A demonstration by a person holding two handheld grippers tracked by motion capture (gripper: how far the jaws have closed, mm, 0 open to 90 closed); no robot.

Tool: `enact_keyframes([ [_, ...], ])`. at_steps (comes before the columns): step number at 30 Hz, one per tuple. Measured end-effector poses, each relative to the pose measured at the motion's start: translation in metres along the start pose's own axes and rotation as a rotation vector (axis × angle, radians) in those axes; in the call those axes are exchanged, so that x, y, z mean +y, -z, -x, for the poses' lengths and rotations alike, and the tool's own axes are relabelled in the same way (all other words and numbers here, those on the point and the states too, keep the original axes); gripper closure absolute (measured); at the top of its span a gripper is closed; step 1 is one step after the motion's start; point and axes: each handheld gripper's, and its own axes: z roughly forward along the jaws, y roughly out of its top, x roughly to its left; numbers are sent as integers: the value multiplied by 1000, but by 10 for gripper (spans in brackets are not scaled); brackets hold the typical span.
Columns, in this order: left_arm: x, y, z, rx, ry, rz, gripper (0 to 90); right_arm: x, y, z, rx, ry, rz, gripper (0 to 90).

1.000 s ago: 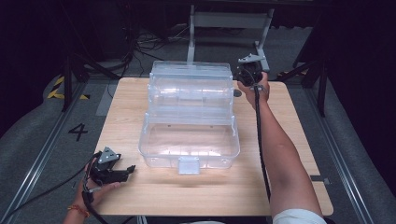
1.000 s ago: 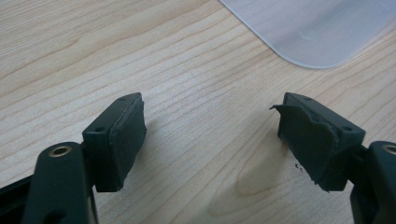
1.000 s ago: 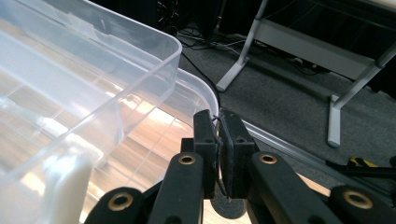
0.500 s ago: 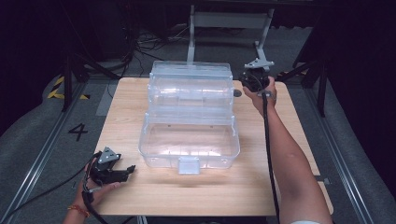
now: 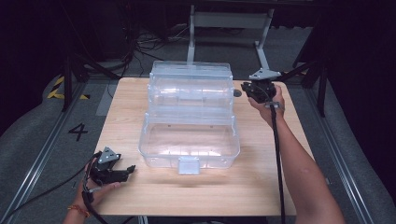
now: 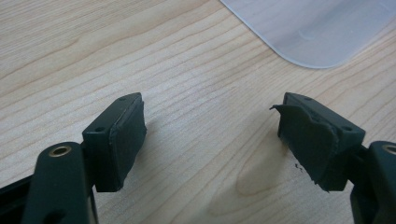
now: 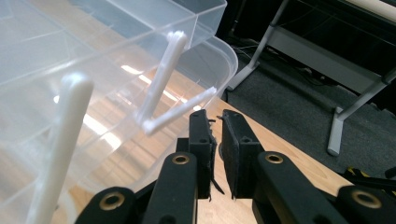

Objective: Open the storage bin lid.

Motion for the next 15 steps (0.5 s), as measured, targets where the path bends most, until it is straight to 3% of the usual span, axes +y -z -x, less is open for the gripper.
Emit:
enact_keyframes([
  [9, 0, 0, 0, -1, 3, 1, 237, -18, 22, -1, 37, 14, -2, 813],
  [15, 0, 0, 0, 0, 3, 1, 237, -25, 39, -8, 56, 64, 26, 807],
])
